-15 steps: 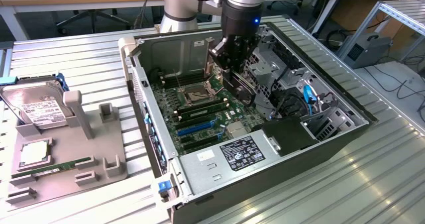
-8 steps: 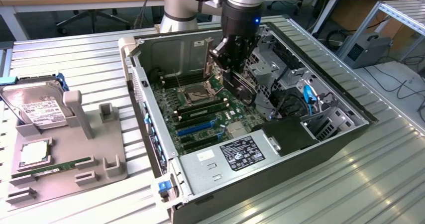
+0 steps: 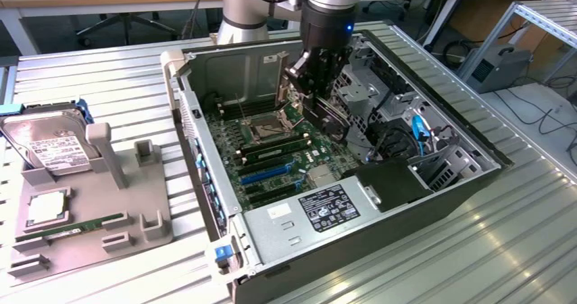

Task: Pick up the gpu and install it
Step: 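Insert the gpu into the slot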

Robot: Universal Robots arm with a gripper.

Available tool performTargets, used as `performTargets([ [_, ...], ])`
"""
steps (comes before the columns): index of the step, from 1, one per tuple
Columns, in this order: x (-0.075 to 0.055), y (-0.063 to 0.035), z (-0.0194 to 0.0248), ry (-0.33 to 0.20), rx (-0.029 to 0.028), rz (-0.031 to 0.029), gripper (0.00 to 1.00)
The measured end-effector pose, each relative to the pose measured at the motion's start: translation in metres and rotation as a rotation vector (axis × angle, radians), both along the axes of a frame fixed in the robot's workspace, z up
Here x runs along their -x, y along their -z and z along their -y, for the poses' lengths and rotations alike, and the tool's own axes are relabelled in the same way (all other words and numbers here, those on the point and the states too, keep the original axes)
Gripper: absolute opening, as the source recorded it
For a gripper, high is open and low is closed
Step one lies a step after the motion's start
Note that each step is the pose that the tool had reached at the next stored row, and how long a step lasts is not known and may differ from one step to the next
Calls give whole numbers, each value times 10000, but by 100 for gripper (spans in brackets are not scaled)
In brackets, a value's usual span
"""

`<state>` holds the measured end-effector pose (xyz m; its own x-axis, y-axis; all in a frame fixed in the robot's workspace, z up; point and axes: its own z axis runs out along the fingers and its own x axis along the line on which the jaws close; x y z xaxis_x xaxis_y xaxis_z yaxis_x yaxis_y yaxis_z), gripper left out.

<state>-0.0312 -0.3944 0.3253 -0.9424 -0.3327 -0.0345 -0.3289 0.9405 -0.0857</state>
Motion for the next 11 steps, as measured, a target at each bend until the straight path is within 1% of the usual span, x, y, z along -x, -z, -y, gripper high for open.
performTargets([
  [11,0,0,0,-345,0,0,27],
])
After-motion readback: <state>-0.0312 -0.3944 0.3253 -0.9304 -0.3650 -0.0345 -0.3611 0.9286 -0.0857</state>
